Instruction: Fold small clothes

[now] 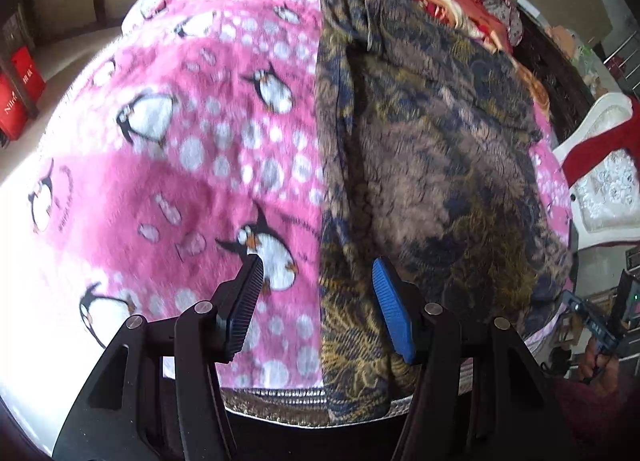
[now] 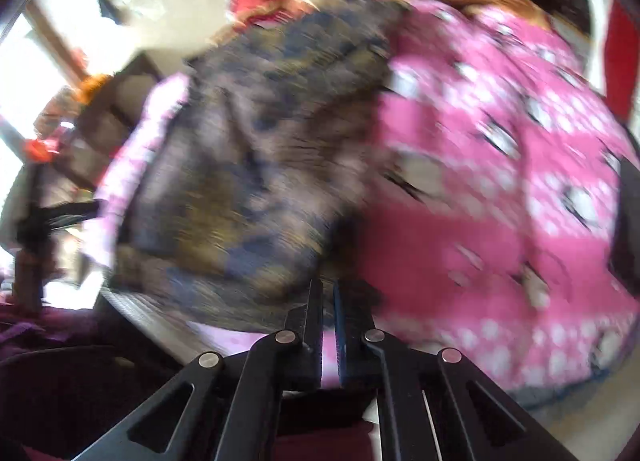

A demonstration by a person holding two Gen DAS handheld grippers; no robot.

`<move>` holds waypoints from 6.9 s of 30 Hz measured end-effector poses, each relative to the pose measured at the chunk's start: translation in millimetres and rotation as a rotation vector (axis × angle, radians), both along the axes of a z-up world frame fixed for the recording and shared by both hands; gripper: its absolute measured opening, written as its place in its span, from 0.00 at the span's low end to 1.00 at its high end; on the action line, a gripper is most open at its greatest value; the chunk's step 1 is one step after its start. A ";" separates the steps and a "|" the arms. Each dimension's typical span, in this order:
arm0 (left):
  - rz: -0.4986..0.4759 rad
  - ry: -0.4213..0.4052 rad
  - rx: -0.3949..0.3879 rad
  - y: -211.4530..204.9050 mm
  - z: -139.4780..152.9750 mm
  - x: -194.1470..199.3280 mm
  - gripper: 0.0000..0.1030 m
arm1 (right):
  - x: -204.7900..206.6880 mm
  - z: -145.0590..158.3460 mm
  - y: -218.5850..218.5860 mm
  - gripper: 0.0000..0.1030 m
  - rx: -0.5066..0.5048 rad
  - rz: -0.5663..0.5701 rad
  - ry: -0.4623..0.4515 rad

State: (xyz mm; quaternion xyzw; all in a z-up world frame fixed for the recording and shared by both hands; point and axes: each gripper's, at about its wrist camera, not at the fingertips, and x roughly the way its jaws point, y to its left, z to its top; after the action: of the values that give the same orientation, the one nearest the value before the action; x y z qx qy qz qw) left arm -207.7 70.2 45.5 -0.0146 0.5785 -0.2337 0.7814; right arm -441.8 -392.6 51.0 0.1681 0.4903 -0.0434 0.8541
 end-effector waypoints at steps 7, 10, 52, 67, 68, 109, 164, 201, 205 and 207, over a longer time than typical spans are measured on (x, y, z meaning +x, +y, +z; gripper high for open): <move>-0.017 0.062 -0.040 0.0 -7.3 -15.8 0.55 | -18.7 13.9 -29.6 0.61 0.130 -0.145 -0.133; -0.029 0.090 -0.039 -2.5 -11.3 -21.8 0.55 | -10.4 18.0 -20.1 0.61 0.137 -0.103 -0.150; -0.070 0.101 0.045 -0.2 -22.4 -35.9 0.52 | 20.0 -15.2 -16.6 0.64 0.113 0.091 -0.082; -0.089 0.110 0.046 0.4 -21.4 -37.2 0.53 | -28.9 4.7 -8.7 0.43 0.103 0.066 -0.062; -0.094 0.108 0.048 0.3 -21.2 -37.5 0.53 | -29.3 6.4 -12.8 0.52 0.105 0.034 -0.079; -0.003 -0.067 -0.285 -23.7 65.4 122.3 0.05 | 153.4 94.9 -69.4 0.11 0.326 0.013 -0.436; 0.011 -0.119 -0.273 -116.1 69.8 329.3 0.56 | 390.1 94.8 -78.1 0.48 0.052 0.069 -0.418; -0.113 -0.016 -0.205 -93.3 -5.4 213.8 0.58 | 219.5 41.6 -63.5 0.56 -0.094 -0.063 -0.175; -0.150 0.011 -0.188 -98.7 -10.4 210.2 0.51 | 198.9 23.0 -84.7 0.56 -0.081 -0.132 -0.135; -0.161 0.014 -0.160 -99.1 -14.3 206.5 0.41 | 200.3 19.5 -86.0 0.56 -0.070 -0.136 -0.133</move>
State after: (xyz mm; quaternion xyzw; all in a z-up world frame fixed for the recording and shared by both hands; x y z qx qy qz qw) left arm -1.1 -28.8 31.3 -0.0320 0.5629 -0.3408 0.7523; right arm -241.5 -478.6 70.5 0.1736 0.4182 -0.1073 0.8852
